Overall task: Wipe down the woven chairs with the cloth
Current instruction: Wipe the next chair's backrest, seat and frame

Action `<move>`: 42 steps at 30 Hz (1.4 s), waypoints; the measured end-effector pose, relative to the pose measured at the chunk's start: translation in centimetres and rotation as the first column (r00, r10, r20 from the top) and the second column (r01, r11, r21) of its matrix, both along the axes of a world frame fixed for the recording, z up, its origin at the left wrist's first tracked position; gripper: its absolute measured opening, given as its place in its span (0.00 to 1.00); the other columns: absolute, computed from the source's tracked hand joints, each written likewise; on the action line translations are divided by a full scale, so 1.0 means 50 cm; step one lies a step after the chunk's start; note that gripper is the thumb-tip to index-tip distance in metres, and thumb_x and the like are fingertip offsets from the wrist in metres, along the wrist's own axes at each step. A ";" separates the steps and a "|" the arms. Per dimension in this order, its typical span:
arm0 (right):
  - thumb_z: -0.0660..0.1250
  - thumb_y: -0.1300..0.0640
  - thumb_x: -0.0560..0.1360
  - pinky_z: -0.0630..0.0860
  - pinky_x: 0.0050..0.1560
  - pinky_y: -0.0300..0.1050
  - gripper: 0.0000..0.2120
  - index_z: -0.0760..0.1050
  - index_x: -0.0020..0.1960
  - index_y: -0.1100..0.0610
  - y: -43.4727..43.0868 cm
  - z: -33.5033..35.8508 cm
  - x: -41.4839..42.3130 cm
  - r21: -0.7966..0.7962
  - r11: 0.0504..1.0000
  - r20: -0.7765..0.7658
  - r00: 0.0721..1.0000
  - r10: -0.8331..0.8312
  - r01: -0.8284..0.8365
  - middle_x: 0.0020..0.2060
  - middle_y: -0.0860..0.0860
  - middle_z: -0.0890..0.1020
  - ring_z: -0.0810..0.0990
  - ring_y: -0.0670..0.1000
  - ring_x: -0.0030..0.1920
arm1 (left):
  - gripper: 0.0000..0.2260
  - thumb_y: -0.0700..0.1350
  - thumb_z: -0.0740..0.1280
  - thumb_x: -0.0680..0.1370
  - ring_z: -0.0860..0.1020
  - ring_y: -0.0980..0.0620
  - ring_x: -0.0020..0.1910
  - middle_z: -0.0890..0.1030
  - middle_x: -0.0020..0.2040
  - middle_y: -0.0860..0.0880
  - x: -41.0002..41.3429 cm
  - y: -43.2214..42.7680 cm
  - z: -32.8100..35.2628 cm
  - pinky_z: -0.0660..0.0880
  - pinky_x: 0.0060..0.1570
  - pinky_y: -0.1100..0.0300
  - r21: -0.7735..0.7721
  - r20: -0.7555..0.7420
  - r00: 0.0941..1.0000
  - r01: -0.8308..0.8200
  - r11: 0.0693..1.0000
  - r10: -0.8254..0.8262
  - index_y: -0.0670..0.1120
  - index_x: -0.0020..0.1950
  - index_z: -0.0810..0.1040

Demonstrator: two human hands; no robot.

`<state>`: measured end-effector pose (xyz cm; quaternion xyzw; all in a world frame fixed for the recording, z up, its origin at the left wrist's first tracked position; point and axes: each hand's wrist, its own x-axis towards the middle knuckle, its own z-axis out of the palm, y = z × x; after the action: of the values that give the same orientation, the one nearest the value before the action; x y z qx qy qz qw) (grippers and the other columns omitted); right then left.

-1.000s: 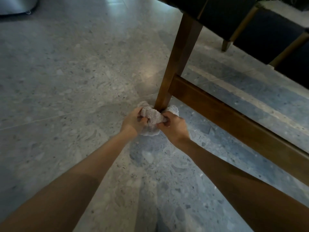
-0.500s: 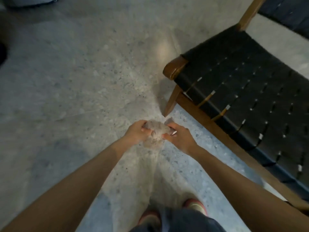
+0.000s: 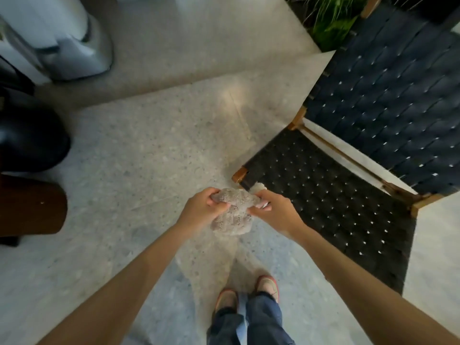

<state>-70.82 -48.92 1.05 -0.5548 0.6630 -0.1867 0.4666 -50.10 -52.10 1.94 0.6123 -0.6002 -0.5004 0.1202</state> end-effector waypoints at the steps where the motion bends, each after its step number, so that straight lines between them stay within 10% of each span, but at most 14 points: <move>1: 0.71 0.52 0.74 0.73 0.46 0.35 0.10 0.76 0.54 0.47 0.006 0.047 -0.006 -0.014 1.000 -0.002 1.000 -0.013 0.013 0.45 0.43 0.80 0.78 0.43 0.46 | 0.09 0.51 0.71 0.73 0.79 0.60 0.45 0.80 0.44 0.58 -0.006 -0.001 0.047 0.73 0.44 0.64 -0.018 -0.003 1.000 0.018 1.000 -0.018 0.55 0.51 0.75; 12: 0.71 0.44 0.71 0.71 0.32 0.25 0.08 0.75 0.47 0.43 0.146 0.370 -0.149 -0.245 0.919 -0.085 0.938 -0.336 0.308 0.38 0.39 0.79 0.76 0.33 0.42 | 0.10 0.56 0.71 0.72 0.77 0.63 0.42 0.78 0.41 0.61 -0.183 0.010 0.370 0.68 0.35 0.71 -0.217 -0.058 0.952 0.282 0.934 -0.301 0.56 0.49 0.74; 21: 0.72 0.45 0.71 0.72 0.35 0.35 0.09 0.75 0.46 0.47 0.358 0.486 -0.325 -0.322 0.785 -0.162 0.787 -0.596 0.529 0.38 0.40 0.77 0.76 0.44 0.39 | 0.15 0.55 0.70 0.73 0.75 0.63 0.43 0.75 0.44 0.61 -0.436 0.125 0.479 0.68 0.34 0.73 -0.301 -0.040 0.800 0.561 0.771 -0.598 0.52 0.55 0.73; 28: 0.73 0.52 0.71 0.74 0.41 0.51 0.12 0.75 0.45 0.60 0.585 0.553 -0.506 -0.388 0.653 -0.225 0.621 -0.751 0.650 0.40 0.53 0.77 0.75 0.54 0.40 | 0.13 0.54 0.71 0.72 0.71 0.61 0.35 0.73 0.38 0.58 -0.702 0.277 0.537 0.67 0.29 0.75 -0.370 -0.006 0.600 0.742 0.559 -0.800 0.51 0.51 0.73; 39: 0.72 0.50 0.72 0.67 0.42 0.41 0.15 0.77 0.51 0.60 1.022 0.577 -0.797 -0.304 0.474 -0.362 0.360 -0.860 0.827 0.48 0.55 0.77 0.74 0.51 0.44 | 0.14 0.57 0.74 0.69 0.69 0.61 0.33 0.71 0.35 0.56 -1.145 0.638 0.540 0.66 0.31 0.73 -0.425 0.040 0.262 0.878 0.220 -0.964 0.52 0.45 0.72; 42: 0.73 0.51 0.71 0.65 0.58 0.40 0.17 0.78 0.54 0.61 1.123 0.578 -0.831 -0.346 0.371 -0.362 0.242 -0.900 0.862 0.59 0.54 0.73 0.69 0.51 0.57 | 0.17 0.58 0.74 0.68 0.68 0.53 0.46 0.68 0.44 0.51 -1.233 0.730 0.527 0.63 0.43 0.70 -0.479 0.118 0.178 0.872 0.101 -0.977 0.48 0.46 0.75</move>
<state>-112.40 7.23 29.95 -0.1310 0.9451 -0.2904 0.0720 -111.75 -15.57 28.28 -0.0148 -0.9261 -0.3766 -0.0191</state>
